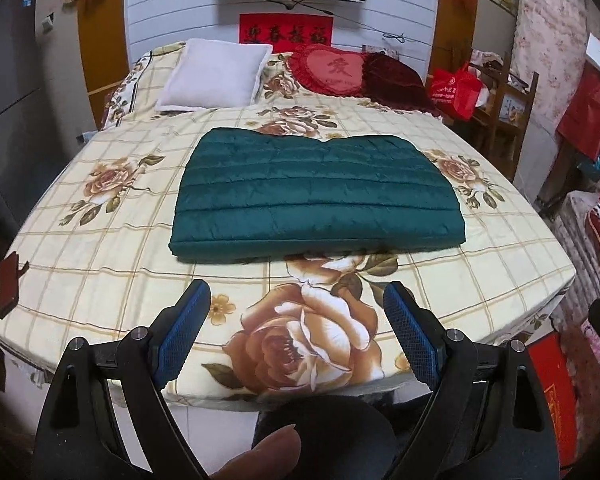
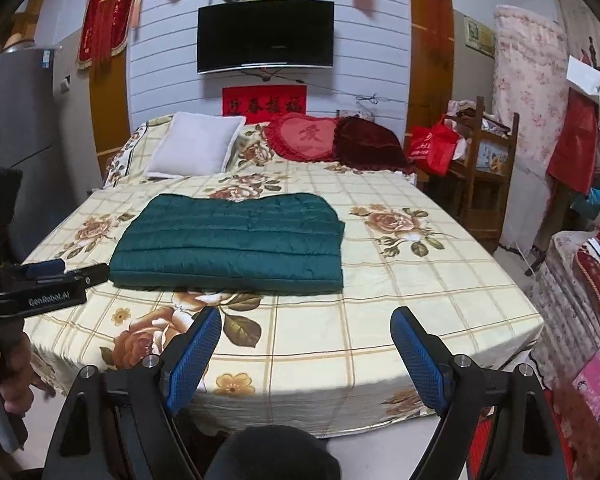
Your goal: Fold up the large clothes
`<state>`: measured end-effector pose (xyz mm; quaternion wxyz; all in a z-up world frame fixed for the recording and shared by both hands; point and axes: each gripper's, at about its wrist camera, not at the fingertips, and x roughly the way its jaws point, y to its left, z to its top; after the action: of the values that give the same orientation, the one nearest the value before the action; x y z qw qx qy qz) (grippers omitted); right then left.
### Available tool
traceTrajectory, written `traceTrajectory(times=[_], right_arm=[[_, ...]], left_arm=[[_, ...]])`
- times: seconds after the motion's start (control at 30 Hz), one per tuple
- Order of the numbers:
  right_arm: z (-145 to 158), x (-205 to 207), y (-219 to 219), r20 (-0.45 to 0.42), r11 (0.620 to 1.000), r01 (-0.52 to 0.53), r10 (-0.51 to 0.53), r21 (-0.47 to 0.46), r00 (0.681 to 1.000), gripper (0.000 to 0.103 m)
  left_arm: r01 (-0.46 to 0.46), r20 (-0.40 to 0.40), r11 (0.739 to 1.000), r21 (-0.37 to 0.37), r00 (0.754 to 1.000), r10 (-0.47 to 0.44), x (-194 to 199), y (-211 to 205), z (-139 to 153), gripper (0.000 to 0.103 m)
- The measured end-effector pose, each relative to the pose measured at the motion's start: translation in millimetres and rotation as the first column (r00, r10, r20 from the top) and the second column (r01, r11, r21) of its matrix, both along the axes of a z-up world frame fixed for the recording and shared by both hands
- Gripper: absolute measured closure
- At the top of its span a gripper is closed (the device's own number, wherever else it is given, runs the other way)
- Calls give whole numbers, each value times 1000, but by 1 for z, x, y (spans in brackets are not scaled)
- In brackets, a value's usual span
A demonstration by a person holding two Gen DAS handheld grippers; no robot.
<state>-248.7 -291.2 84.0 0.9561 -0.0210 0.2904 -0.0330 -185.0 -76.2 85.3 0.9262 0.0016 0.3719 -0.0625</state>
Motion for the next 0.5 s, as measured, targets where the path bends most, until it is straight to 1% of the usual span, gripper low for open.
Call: traceTrajectory(times=[0.23,0.5], right_arm=[[3,-1,7,3,1000,-15,15,-20,1000,18],[1,-2,17,5,999,-36,36,-8,999,18]], left_arm=[[-10,-1,1000,0,1000,10,-6,4,-1,15],[-34,10,999,-2,999,34,-11,15,2,15]])
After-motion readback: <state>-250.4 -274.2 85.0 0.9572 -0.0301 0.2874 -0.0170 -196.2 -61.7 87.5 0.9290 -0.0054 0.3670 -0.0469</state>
